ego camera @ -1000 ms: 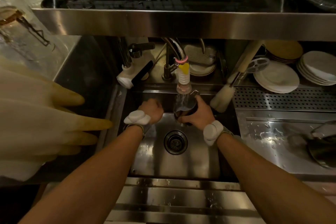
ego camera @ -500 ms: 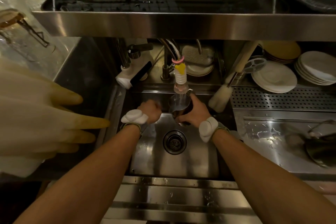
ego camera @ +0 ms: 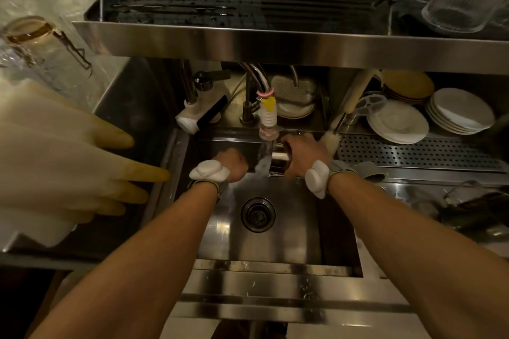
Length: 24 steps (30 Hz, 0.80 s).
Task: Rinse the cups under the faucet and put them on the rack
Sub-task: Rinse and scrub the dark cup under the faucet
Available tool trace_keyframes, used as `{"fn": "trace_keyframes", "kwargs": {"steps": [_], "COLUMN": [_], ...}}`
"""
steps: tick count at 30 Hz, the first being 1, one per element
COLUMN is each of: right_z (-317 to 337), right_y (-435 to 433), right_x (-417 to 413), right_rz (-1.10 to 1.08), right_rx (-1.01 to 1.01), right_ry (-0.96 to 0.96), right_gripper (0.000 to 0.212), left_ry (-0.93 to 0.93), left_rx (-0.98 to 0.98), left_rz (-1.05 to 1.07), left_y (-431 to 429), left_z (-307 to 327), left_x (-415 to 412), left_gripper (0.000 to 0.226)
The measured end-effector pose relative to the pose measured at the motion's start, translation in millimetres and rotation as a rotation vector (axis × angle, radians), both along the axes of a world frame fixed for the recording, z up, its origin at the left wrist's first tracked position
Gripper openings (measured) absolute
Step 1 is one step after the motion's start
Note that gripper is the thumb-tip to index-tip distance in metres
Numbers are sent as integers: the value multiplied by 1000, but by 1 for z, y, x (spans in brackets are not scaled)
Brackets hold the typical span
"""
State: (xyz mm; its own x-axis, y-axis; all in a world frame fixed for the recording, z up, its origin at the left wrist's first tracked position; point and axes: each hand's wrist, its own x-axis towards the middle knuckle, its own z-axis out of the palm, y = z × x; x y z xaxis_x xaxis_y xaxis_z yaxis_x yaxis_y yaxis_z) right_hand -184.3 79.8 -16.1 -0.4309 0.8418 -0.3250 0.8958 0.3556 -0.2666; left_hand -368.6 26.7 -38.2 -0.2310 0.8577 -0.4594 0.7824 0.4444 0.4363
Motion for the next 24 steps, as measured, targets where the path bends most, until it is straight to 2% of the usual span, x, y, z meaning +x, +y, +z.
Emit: {"fn": "trace_keyframes", "kwargs": {"steps": [7, 12, 15, 19, 21, 24], "right_z": [-5, -5, -12, -28, -35, -43], "right_y": [8, 10, 7, 0, -3, -6], "right_x": [-1, -2, 1, 0, -2, -6], "right_rz": [60, 60, -23, -183, -228, -271], "right_rx": [42, 44, -35, -112, -196, -287], "right_ry": [-105, -86, 68, 344, 476, 598], "right_gripper": [89, 87, 89, 93, 94, 88], "left_ry": [-3, -22, -58, -162, -242, -362], "left_rx": [0, -20, -21, -18, 45, 156], "left_rz": [-6, -6, -38, -87, -89, -101], "left_y": [-2, -2, -3, -6, -4, 4], "left_z": [-1, -3, -6, -23, -27, -26], "left_x": [-6, -9, -9, -7, -2, 10], "left_gripper": [32, 30, 33, 67, 81, 89]}}
